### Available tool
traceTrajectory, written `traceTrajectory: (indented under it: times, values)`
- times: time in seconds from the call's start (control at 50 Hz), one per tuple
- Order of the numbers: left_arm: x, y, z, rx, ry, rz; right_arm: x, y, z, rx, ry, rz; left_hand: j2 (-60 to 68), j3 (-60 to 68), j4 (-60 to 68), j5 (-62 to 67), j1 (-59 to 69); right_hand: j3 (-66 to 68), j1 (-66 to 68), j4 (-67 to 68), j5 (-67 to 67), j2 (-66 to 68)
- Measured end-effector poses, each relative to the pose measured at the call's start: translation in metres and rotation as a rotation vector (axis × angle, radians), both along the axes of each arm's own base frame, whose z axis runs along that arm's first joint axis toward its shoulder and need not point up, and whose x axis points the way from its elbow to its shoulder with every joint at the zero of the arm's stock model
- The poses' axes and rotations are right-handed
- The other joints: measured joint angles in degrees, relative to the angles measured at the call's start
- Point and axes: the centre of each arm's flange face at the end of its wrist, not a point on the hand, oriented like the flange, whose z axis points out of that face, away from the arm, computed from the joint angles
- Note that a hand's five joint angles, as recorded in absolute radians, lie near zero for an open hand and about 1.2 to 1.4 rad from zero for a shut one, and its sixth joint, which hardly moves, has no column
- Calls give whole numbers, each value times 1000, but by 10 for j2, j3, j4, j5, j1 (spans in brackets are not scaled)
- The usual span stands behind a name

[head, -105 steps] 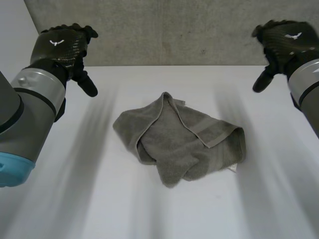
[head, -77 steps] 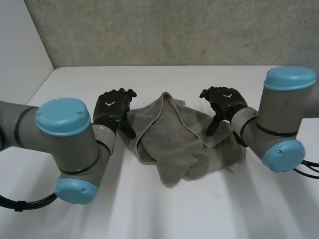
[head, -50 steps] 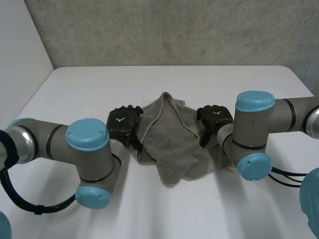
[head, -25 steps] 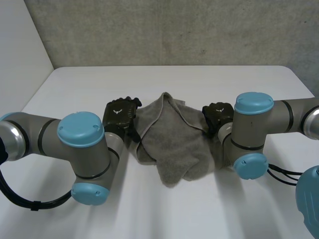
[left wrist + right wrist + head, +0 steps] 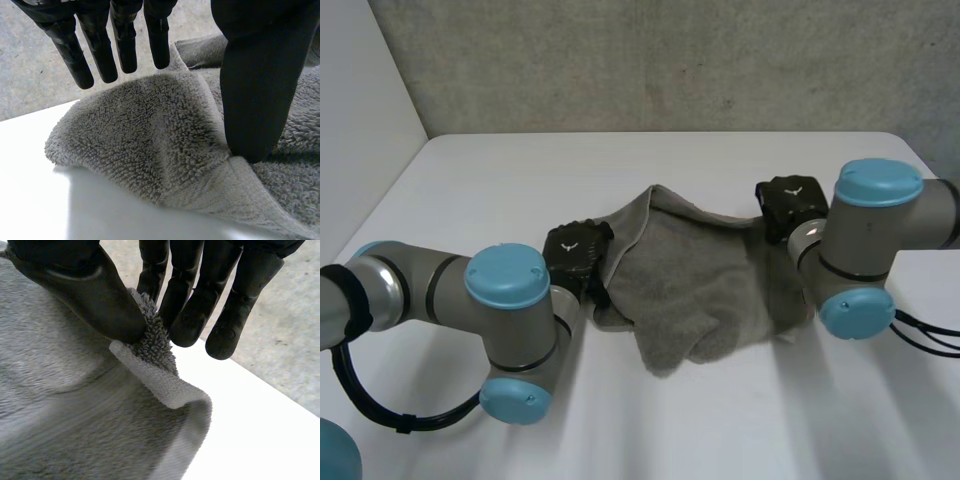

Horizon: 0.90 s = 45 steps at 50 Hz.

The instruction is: Fold the towel.

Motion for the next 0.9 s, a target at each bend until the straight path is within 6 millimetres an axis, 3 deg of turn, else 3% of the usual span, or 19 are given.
traceTrajectory:
  times: [0.14,0.34,0.4,0.46,0.6,0.64,0.8,0.9]
  values:
    - [-1,-1,-3,-3,-9,11,-13,-3,12,-24,14,-8,42,42,40,39,43,0,0,0,0,0]
    - [3,-11,-2,-81,-133,78,-24,-1,33,-53,9,-7,366,365,367,364,367,0,1,0,0,0]
    - [3,-15,3,-127,-182,88,-25,0,43,-73,-2,-7,406,406,406,402,402,0,1,0,0,0]
    - [4,-22,10,-179,-217,107,-29,2,63,-113,-18,-14,410,410,410,407,405,0,1,0,0,0]
    - [11,-36,26,-266,-226,160,-44,7,109,-208,-48,-25,287,287,287,286,287,0,1,0,0,0]
    - [14,-39,29,-278,-222,173,-49,11,117,-221,-49,-15,167,167,167,163,164,0,1,0,0,0]
    - [21,-35,20,-254,-234,169,-53,22,108,-165,-30,28,113,113,112,109,113,3,1,0,0,4]
    - [23,-30,12,-229,-252,158,-55,29,93,-100,10,44,320,320,320,317,319,3,1,0,0,4]
